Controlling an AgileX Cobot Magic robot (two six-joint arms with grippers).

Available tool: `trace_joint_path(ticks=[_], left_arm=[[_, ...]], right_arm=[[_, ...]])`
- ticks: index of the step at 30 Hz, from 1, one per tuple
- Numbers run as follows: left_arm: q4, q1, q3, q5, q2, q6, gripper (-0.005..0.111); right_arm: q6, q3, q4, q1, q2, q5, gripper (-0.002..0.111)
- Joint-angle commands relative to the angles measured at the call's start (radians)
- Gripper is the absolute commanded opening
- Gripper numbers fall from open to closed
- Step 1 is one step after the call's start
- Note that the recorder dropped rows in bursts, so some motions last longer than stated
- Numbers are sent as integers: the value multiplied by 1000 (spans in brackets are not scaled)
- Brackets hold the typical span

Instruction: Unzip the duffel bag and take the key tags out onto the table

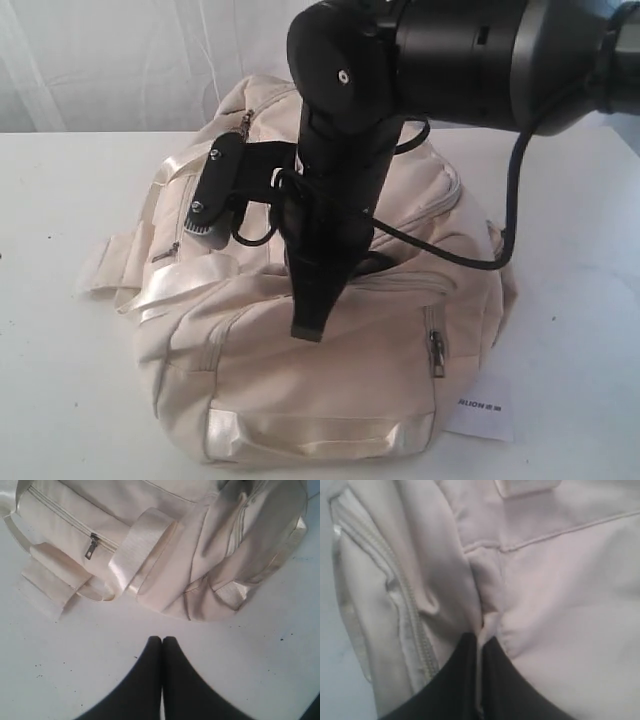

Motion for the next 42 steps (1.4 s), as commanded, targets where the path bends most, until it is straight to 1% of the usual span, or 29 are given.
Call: trace_joint_path(ticks=[1, 5, 13, 18, 20, 23, 25, 27, 28, 30, 32, 33, 34, 35, 36, 37, 38, 40, 41, 42], left_arm=[[-1, -8, -4, 5, -1, 3, 0], [-1, -8, -2, 5, -1, 3, 0], [-1, -8, -2, 5, -1, 3, 0], [8, -8, 3, -17, -1, 3, 0], [20, -8, 26, -65, -1, 3, 0], [27, -8, 92, -211, 12, 3, 0], [27, -8, 125, -315, 39, -37, 0], [27, -7, 130, -389, 99, -71, 0], [27, -5, 120, -394, 133, -71, 0], [27, -5, 66, -360, 237, -73, 0], [19, -5, -28, -272, 349, -73, 0], [19, -5, -87, -220, 416, -71, 0], [-2, 16, -205, -137, 550, -71, 0], [-25, 34, -273, -101, 614, -69, 0], [-94, 75, -396, -47, 719, -47, 0], [-142, 100, -457, -32, 772, -34, 0], [-253, 140, -556, -44, 852, -27, 0], [-369, 165, -635, -109, 951, -20, 0], [-389, 165, -652, -132, 978, 8, 0], [-435, 154, -671, -146, 1022, 111, 6]], right_arm=[[92, 3, -240, -16, -10, 103, 0], [132, 7, -269, -75, -42, 103, 0], [136, 84, -301, -251, -97, 103, 0], [176, 113, -345, -318, -111, 103, 0], [241, 113, -345, -324, -111, 103, 0], [280, 113, -318, -324, -118, 103, 0], [301, 113, -276, -324, -122, 103, 0], [314, 113, -255, -324, -124, 103, 4], [321, 113, -248, -324, -124, 103, 8], [344, 111, -236, -324, -128, 103, 17], [361, 111, -228, -324, -137, 103, 31], [361, 111, -223, -324, -144, 103, 38], [370, 109, -211, -324, -169, 103, 49], [380, 106, -212, -324, -180, 103, 52], [394, 101, -212, -324, -214, 103, 54], [404, 101, -212, -324, -231, 103, 53], [426, 101, -212, -324, -272, 95, 53], [452, 101, -212, -324, -323, 60, 53], [460, 101, -211, -324, -338, 50, 53], [467, 101, -206, -324, -359, 36, 53]])
